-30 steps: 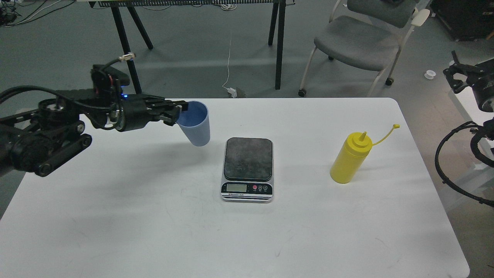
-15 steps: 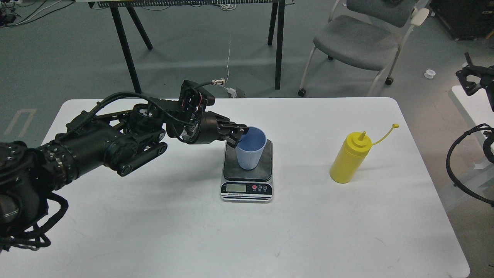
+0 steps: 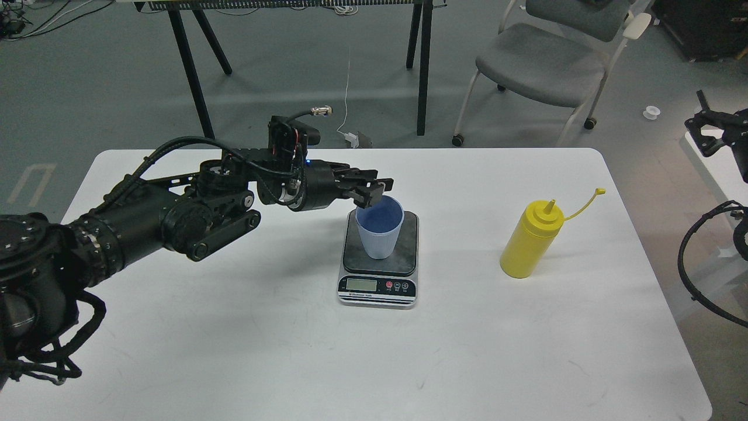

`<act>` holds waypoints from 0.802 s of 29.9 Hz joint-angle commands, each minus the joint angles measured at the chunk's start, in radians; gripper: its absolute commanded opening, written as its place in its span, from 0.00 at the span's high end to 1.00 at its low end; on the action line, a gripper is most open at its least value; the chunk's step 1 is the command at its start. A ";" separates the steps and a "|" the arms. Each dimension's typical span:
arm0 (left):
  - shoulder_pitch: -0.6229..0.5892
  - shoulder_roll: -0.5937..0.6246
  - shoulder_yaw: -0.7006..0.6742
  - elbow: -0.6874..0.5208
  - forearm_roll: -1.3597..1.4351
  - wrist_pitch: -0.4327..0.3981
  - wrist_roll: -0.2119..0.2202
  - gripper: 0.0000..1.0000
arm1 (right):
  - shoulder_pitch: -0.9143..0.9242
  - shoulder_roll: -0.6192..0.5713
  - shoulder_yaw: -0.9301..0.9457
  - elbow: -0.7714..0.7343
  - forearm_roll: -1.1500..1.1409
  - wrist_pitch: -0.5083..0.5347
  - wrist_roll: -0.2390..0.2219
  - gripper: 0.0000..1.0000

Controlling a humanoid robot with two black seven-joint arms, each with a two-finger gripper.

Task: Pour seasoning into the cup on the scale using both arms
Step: 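Open the left gripper and lift the left arm away from the cup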

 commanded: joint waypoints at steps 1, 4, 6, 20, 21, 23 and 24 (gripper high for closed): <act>-0.030 0.034 -0.004 0.000 -0.275 -0.006 0.000 0.01 | -0.134 -0.061 0.012 0.157 0.043 0.000 0.001 0.00; -0.045 0.046 -0.024 0.000 -0.530 -0.006 -0.002 0.01 | -0.281 -0.095 0.026 0.294 0.080 0.000 0.006 0.00; -0.047 0.051 -0.053 0.000 -0.667 -0.006 -0.008 0.01 | -0.357 -0.092 0.035 0.343 0.084 0.000 0.008 0.00; 0.068 0.091 -0.530 0.016 -1.424 -0.198 0.084 0.00 | -0.670 0.254 0.035 0.504 0.072 0.000 0.011 0.00; 0.076 0.107 -0.541 0.017 -1.438 -0.204 0.108 0.00 | -0.671 0.279 0.029 0.503 0.071 0.000 0.011 0.00; 0.099 0.124 -0.579 0.017 -1.467 -0.233 0.127 0.00 | -0.673 0.323 0.026 0.498 0.069 0.000 0.011 0.00; 0.112 0.126 -0.603 0.017 -1.481 -0.251 0.130 0.00 | -0.673 0.343 0.024 0.497 0.068 0.000 0.012 0.00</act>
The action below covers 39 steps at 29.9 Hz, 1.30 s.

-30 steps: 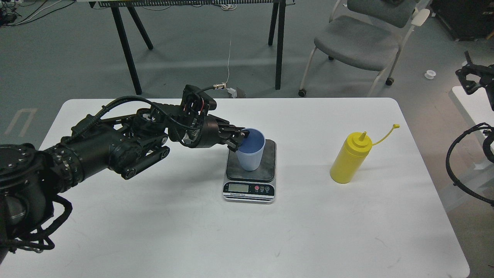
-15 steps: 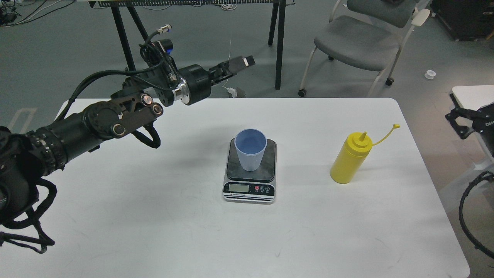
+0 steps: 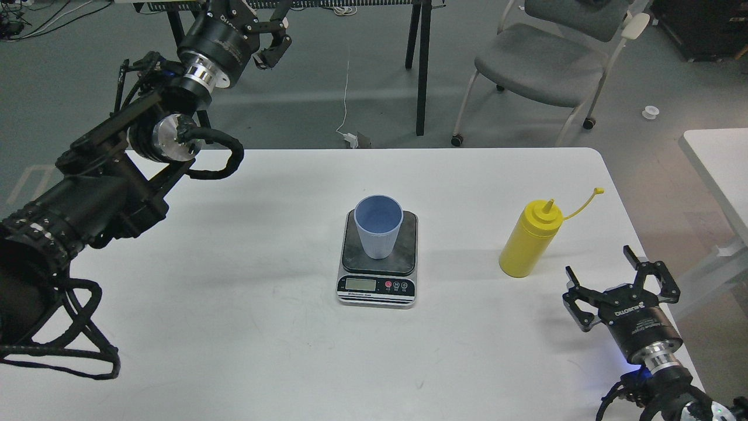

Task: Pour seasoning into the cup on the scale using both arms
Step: 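Open the left gripper and lift the left arm away from the cup, then move the right gripper to the yellow squeeze bottle and grasp it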

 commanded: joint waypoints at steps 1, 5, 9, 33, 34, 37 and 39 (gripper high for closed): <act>0.043 0.017 -0.074 0.001 -0.046 -0.051 0.028 0.00 | -0.002 0.080 -0.002 -0.007 -0.008 0.000 0.001 0.00; 0.057 0.020 -0.093 -0.001 -0.047 -0.059 0.028 0.00 | 0.017 0.141 0.005 -0.032 -0.009 0.000 0.006 0.01; 0.059 0.022 -0.093 -0.004 -0.046 -0.057 0.028 0.00 | 0.073 0.174 -0.002 -0.095 -0.009 0.000 0.006 0.01; 0.071 0.040 -0.081 -0.009 -0.037 -0.050 0.026 0.00 | 0.290 0.257 -0.015 -0.343 -0.009 0.000 0.018 0.01; 0.071 0.040 -0.081 -0.009 -0.037 -0.050 0.026 0.00 | 0.296 0.261 -0.015 -0.349 -0.009 0.000 0.018 0.01; 0.071 0.040 -0.081 -0.009 -0.035 -0.050 0.026 0.00 | 0.320 0.270 -0.015 -0.371 -0.009 0.000 0.019 0.02; 0.071 0.041 -0.081 -0.009 -0.035 -0.048 0.023 0.00 | 0.346 0.278 -0.015 -0.395 -0.009 0.000 0.030 0.02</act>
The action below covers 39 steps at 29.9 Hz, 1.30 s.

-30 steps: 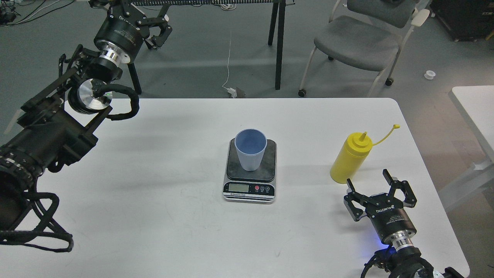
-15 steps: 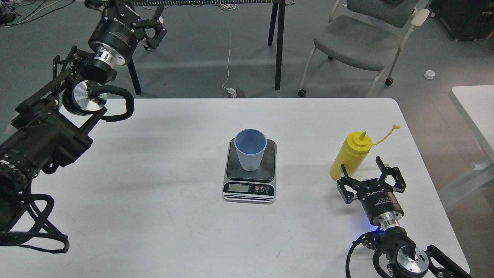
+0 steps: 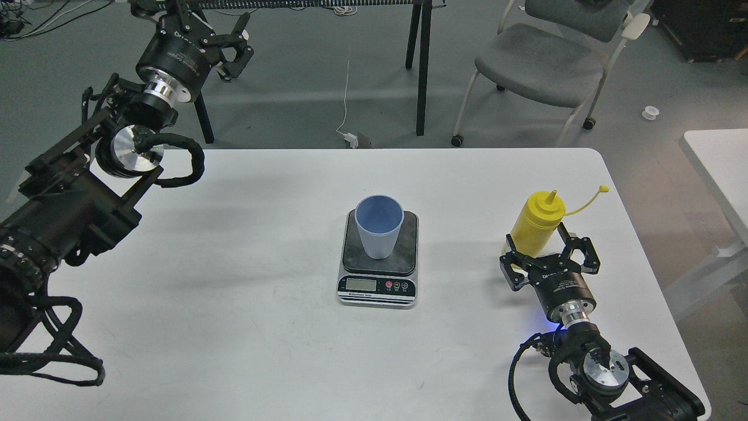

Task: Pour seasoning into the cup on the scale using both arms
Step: 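Move the right gripper to the yellow squeeze bottle and grasp it, then lift the yellow bottle with the right gripper and tilt it over the cup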

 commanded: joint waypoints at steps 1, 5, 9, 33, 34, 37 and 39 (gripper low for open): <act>0.000 0.001 0.000 0.000 0.001 0.001 -0.003 0.00 | 0.035 0.014 0.000 -0.037 0.000 0.000 0.016 0.04; 0.000 0.001 0.000 -0.001 0.001 0.003 -0.006 0.00 | 0.042 0.022 0.000 -0.045 -0.018 0.000 0.025 0.17; 0.002 0.001 0.000 0.000 0.001 0.003 -0.006 0.00 | 0.057 0.022 0.001 -0.048 -0.041 0.000 0.056 0.45; 0.057 0.024 -0.046 -0.009 -0.011 -0.008 -0.010 0.00 | 0.443 -0.450 -0.003 0.208 -0.694 -0.119 0.086 0.61; 0.064 0.024 -0.049 -0.009 -0.011 -0.008 -0.009 0.00 | 0.456 -0.447 -0.008 0.222 -0.759 -0.146 0.086 0.61; 0.089 0.026 -0.048 -0.006 -0.010 -0.009 -0.007 0.00 | 0.503 -0.440 -0.086 0.252 -0.984 -0.232 0.091 0.61; 0.117 0.030 -0.048 -0.004 -0.011 -0.012 -0.007 0.00 | 0.554 -0.430 -0.170 0.257 -1.107 -0.277 0.120 0.61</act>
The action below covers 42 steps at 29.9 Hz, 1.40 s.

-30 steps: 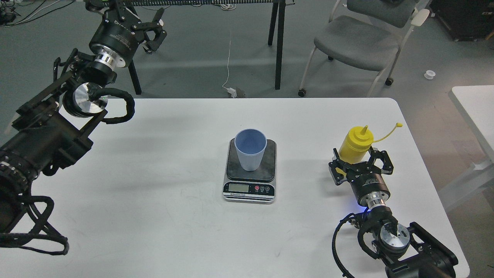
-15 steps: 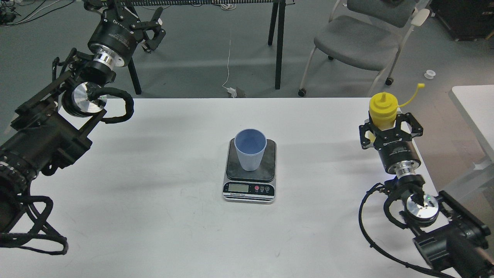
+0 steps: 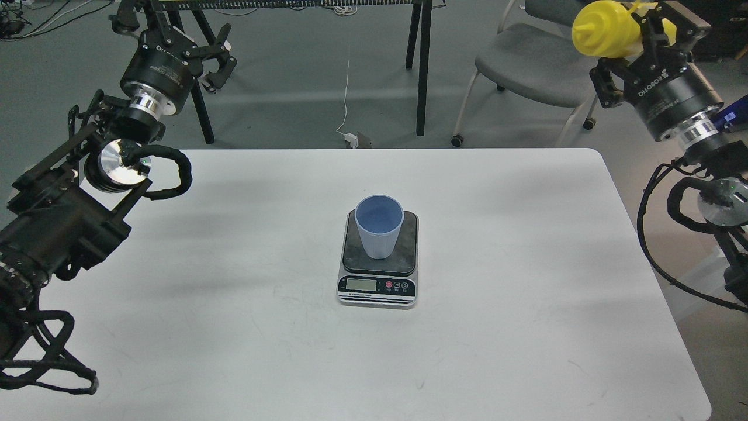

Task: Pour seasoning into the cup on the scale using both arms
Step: 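Lift the yellow bottle with the right gripper and tilt it over the cup, then squeeze yellow sauce from the inverted bottle into the cup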

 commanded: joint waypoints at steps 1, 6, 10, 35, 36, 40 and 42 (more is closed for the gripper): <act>0.043 0.008 -0.001 0.003 0.000 -0.010 0.001 0.00 | 0.088 0.019 -0.141 0.013 -0.225 -0.086 0.045 0.61; 0.077 0.011 -0.003 0.012 0.000 -0.034 0.001 0.00 | 0.249 0.071 -0.414 0.000 -0.441 -0.212 0.065 0.61; 0.085 0.010 -0.003 0.012 0.000 -0.034 -0.001 0.00 | 0.349 0.117 -0.621 -0.040 -0.556 -0.296 0.067 0.61; 0.086 0.008 -0.013 0.012 0.000 -0.034 -0.002 0.00 | 0.317 0.356 -0.893 -0.223 -0.828 -0.526 0.067 0.63; 0.086 0.007 -0.013 0.011 0.000 -0.034 -0.002 0.00 | 0.316 0.358 -0.893 -0.223 -0.828 -0.525 0.067 0.63; 0.086 0.005 -0.013 0.012 0.000 -0.034 -0.002 0.00 | 0.311 0.362 -0.893 -0.223 -0.828 -0.525 0.067 0.63; 0.086 0.005 -0.013 0.010 0.000 -0.034 -0.002 0.00 | 0.312 0.362 -0.892 -0.220 -0.827 -0.525 0.067 0.63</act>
